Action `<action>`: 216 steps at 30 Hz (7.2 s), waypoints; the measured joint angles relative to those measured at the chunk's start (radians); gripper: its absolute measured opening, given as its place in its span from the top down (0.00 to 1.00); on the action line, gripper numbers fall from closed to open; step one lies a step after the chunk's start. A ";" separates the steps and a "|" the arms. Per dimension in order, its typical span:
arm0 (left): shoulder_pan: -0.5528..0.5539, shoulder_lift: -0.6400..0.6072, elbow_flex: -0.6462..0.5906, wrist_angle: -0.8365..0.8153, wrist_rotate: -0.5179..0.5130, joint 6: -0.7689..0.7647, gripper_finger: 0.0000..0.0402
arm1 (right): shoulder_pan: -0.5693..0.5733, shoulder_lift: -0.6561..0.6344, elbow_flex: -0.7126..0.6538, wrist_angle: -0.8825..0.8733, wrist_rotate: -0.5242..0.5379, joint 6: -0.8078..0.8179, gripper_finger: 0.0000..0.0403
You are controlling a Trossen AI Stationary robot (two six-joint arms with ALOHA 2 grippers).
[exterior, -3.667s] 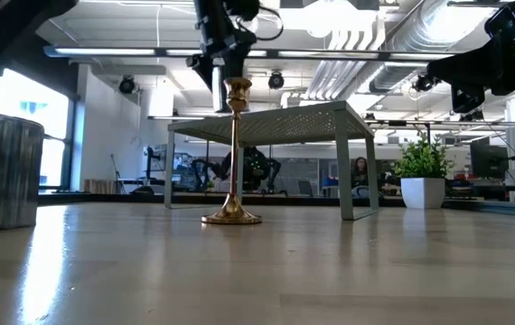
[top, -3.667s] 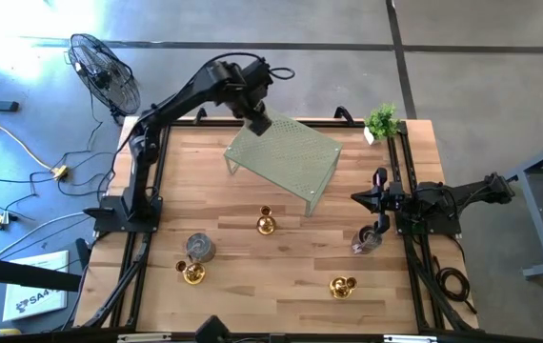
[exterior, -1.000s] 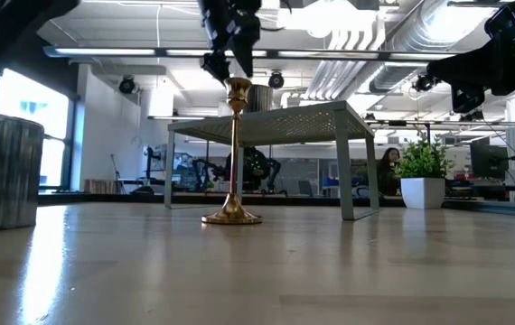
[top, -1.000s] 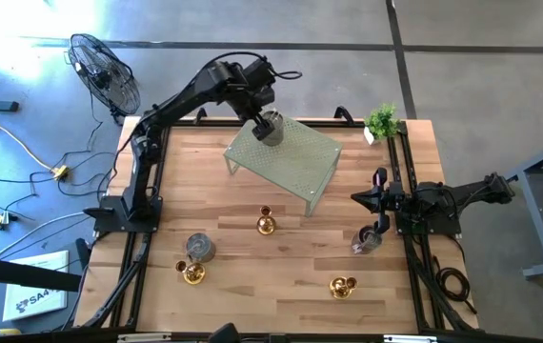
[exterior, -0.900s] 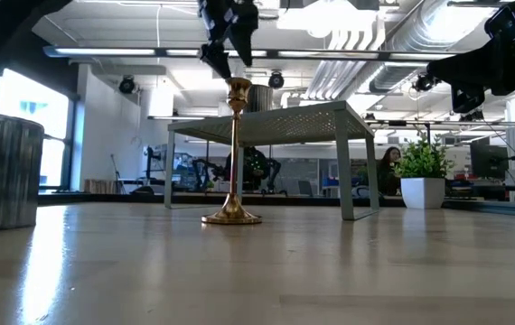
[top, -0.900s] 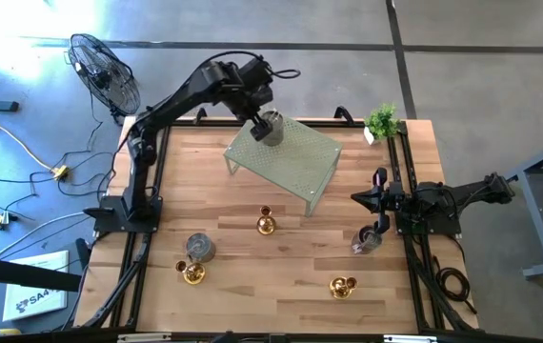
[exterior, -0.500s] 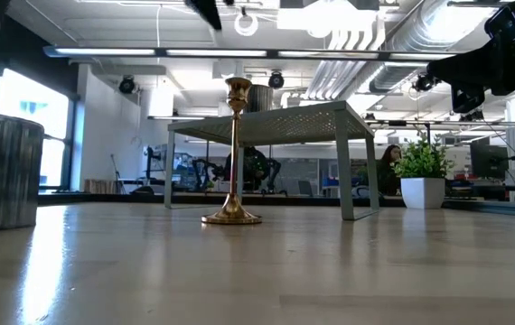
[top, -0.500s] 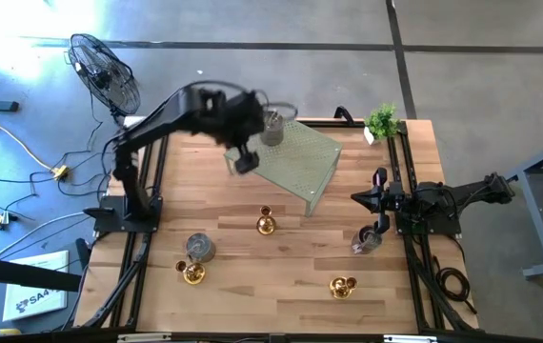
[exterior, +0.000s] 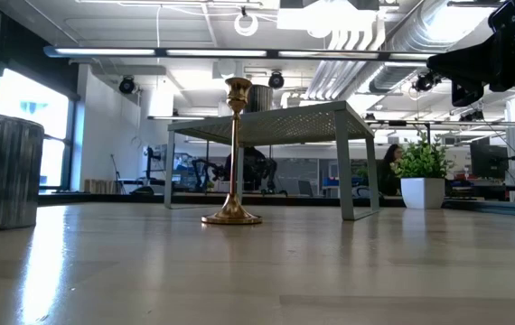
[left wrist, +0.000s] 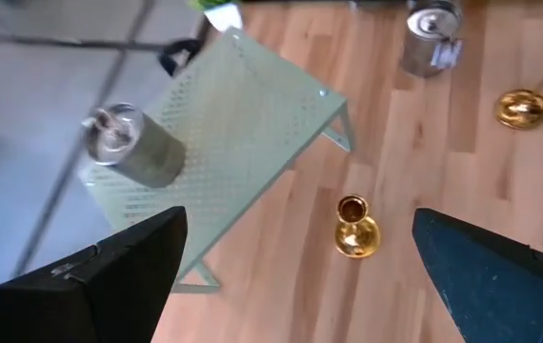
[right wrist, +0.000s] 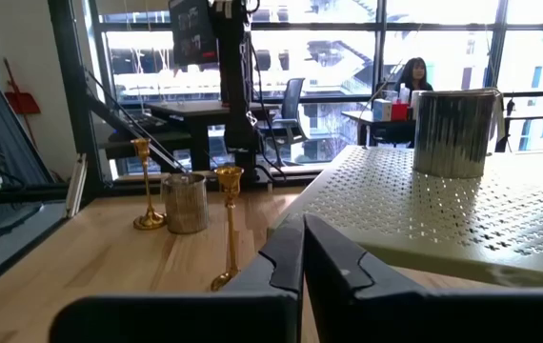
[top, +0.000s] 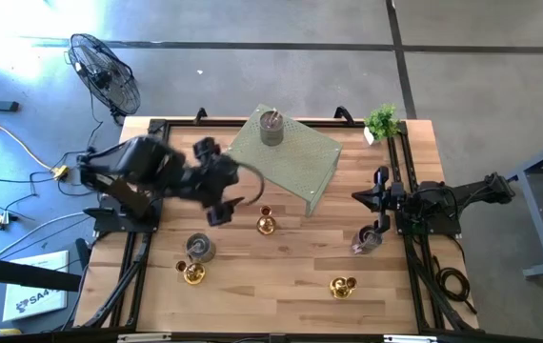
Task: Pick & Place candle stick holders
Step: Put the right gold candle holder on the shelf
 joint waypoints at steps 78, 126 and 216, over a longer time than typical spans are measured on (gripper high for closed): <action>-0.222 -1.562 -2.034 1.396 0.006 0.180 0.01 | 0.123 0.714 0.965 -0.802 -0.139 0.206 0.33; -0.222 -1.560 -2.034 1.387 0.048 0.050 0.01 | 0.491 1.638 1.646 -1.408 -0.291 0.674 0.33; -0.222 -1.560 -2.034 1.335 0.051 0.023 0.01 | 0.478 1.773 1.511 -1.353 -0.366 0.598 0.72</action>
